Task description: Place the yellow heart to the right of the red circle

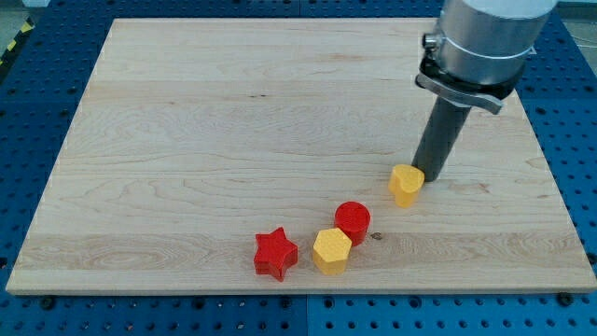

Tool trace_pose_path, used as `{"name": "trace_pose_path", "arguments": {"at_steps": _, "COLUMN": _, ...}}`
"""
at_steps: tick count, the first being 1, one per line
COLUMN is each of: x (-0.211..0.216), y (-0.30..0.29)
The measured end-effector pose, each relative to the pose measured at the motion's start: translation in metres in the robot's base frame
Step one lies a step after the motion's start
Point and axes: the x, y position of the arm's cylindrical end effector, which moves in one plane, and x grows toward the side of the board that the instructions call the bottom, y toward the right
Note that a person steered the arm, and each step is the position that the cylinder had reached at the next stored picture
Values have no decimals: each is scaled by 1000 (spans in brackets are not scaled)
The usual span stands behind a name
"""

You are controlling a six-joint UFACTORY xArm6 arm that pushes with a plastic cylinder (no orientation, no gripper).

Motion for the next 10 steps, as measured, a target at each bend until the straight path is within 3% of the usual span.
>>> {"name": "trace_pose_path", "arguments": {"at_steps": 5, "x": 0, "y": -92}}
{"name": "trace_pose_path", "arguments": {"at_steps": 6, "x": -5, "y": -89}}
{"name": "trace_pose_path", "arguments": {"at_steps": 10, "x": 1, "y": 12}}
